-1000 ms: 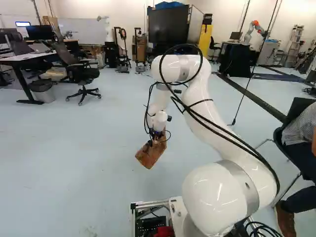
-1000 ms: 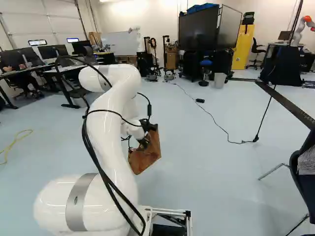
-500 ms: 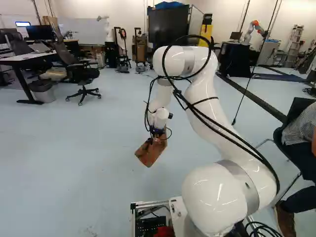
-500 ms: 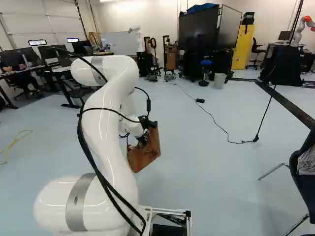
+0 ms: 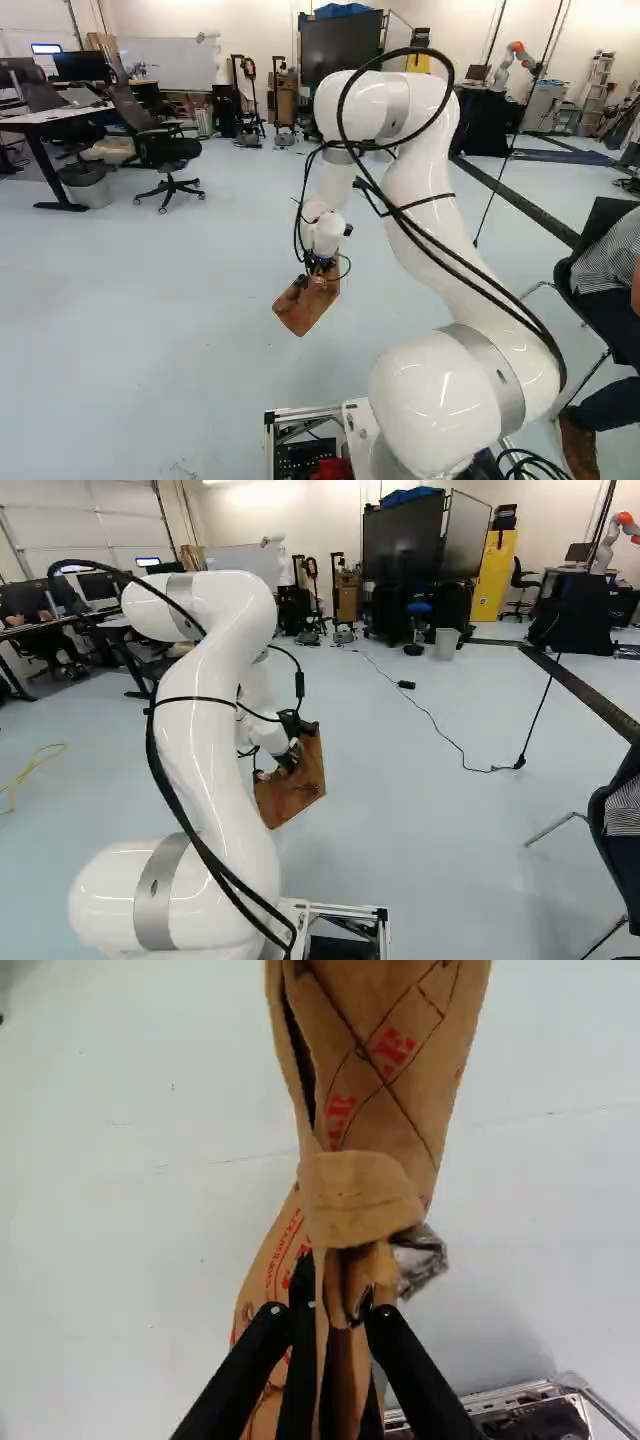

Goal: Pick up the grocery bag from the ground

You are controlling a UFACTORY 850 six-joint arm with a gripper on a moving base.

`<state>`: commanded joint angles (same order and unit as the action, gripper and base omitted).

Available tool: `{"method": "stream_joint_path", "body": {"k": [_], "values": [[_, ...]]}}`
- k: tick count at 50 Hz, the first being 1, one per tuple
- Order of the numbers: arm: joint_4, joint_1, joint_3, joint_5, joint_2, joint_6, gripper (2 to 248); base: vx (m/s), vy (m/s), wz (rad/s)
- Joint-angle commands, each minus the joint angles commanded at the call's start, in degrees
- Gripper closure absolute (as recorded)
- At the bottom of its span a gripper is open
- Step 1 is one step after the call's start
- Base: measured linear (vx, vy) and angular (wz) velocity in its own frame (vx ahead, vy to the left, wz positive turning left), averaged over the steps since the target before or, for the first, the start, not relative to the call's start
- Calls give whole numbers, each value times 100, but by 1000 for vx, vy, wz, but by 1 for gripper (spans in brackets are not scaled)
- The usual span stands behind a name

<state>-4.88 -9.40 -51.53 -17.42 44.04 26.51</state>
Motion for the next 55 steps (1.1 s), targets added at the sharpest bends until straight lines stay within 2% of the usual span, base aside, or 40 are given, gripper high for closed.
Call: {"method": "stream_joint_path", "body": {"k": [28, 55], "values": [[0, -29, 551, 0, -709, 0, 228, 0, 0, 0], [4, -28, 647, -24, -816, -20, 228, 0, 0, 0]]}}
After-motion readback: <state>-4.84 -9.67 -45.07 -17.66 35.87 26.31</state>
